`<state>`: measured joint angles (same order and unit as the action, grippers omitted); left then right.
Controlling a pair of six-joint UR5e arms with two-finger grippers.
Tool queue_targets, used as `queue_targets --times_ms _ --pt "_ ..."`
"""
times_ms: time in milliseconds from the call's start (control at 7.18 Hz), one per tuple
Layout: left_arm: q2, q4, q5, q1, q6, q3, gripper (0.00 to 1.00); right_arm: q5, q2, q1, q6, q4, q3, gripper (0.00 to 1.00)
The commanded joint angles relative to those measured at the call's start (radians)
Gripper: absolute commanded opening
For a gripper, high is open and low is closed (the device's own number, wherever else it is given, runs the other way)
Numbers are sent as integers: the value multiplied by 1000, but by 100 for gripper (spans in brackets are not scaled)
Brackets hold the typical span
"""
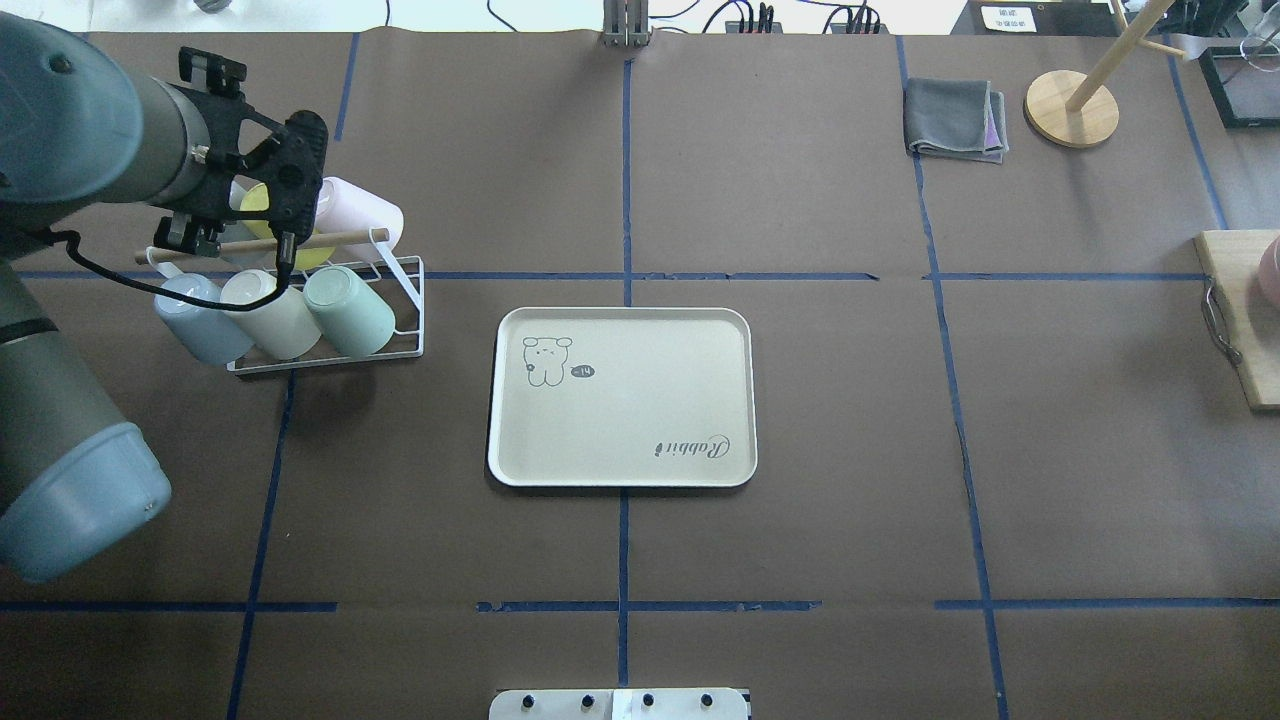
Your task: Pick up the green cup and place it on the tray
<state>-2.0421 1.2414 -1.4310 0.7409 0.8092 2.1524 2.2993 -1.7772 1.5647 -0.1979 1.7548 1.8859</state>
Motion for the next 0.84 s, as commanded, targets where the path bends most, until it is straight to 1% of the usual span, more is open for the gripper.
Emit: queue_targets --times_ms 0,139,279,557,697 --pt "-7 -55 212 -139 248 -3 100 2 -1 0 0 0 -13 100" --pt "-9 -65 307 -167 366 -2 100 0 -1 0 0 0 -16 100" --pt "5 -65 337 -201 376 -3 100 2 -1 0 0 0 -21 100" --pt "25 -121 458 -271 381 -31 100 2 -1 0 0 0 -30 100" --pt "26 -123 463 -282 378 -32 100 0 -1 0 -2 0 -37 100"
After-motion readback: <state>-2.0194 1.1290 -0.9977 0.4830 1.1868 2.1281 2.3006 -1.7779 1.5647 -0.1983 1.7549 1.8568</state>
